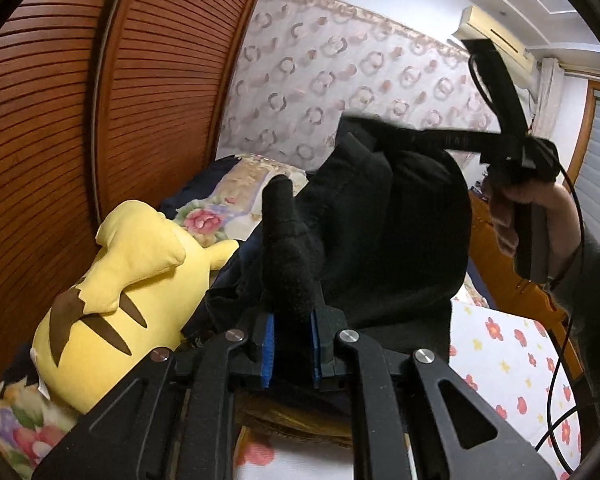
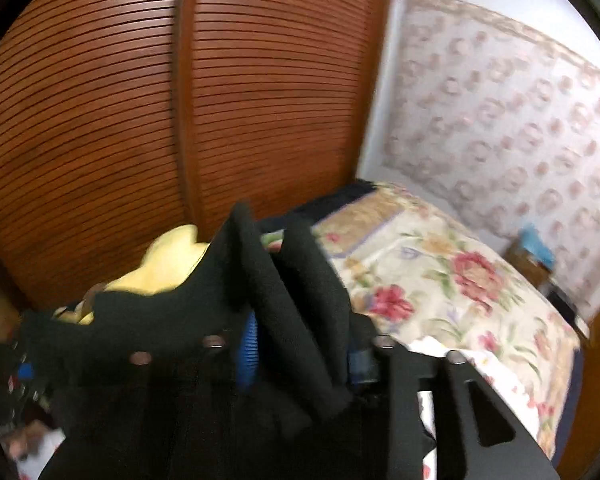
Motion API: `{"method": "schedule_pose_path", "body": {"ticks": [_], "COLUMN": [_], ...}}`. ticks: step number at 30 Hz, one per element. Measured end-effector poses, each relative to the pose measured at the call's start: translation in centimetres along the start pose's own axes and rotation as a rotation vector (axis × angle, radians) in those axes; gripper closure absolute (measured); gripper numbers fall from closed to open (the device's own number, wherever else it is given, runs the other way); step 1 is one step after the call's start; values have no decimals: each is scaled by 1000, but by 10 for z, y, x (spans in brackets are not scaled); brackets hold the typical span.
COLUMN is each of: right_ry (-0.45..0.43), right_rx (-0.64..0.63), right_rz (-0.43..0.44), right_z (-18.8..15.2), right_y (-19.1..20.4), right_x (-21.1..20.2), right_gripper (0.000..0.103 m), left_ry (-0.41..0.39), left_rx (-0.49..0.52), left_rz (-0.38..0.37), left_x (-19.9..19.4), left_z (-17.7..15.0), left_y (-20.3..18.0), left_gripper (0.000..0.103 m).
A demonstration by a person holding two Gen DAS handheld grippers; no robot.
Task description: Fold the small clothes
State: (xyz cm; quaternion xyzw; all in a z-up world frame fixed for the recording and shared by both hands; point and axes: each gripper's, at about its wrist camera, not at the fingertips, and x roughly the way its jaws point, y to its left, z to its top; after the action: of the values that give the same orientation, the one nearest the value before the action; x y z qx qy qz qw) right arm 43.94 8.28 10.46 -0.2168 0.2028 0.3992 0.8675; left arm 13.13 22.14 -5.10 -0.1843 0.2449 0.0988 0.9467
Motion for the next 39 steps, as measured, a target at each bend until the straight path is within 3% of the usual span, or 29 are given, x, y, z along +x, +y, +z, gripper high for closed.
{"method": "schedule_pose_path", "body": {"ticks": [2, 5, 9, 11, 14, 18, 22, 24, 26, 28, 29, 30, 36, 39], "right_ry": [-42, -97, -91, -72, -24, 60, 45, 36, 19, 2, -5, -16, -61, -81], "right_rx": [44, 46, 17, 4, -11, 85, 145, 145, 144, 152, 155, 158, 209, 228], "right_rz": [-21, -45, 44, 80, 67, 92, 89, 74, 59, 56, 51, 42, -6, -37], "right_z": [2, -2, -18, -26, -38, -43, -37, -30, -32, -43, -47, -51, -93, -121], "right_y": [-11, -19, -17, -19, -22, -48, -58, -55, -51, -41, -40, -37, -23, -9], "right_x": [-10, -28, -32, -27, -5, 45, 56, 49, 30, 4, -10, -22, -96, -133], "right_gripper": [50, 48, 49, 49, 49, 49, 49, 48, 48, 48, 48, 48, 48, 41], "left_ry": [1, 3, 0, 0, 3, 10, 8, -9, -37, -58, -70, -86, -116, -124], "left_rx": [7, 7, 14, 15, 21, 35, 80, 106, 135, 173, 188, 207, 280, 301], "left_rz": [4, 8, 22, 25, 27, 26, 44, 50, 54, 64, 64, 63, 47, 22], "left_x": [-1, 1, 1, 1, 1, 2, 0, -7, -17, -28, -33, -39, -64, -73], "left_z": [1, 4, 4, 4, 5, 5, 8, 10, 11, 13, 13, 13, 4, -2], "left_y": [-1, 1, -3, -4, -3, -5, -11, -14, -18, -23, -26, -29, -55, -69], "left_gripper": [89, 89, 88, 87, 87, 84, 82, 64, 56, 37, 20, 15, 13, 13]}}
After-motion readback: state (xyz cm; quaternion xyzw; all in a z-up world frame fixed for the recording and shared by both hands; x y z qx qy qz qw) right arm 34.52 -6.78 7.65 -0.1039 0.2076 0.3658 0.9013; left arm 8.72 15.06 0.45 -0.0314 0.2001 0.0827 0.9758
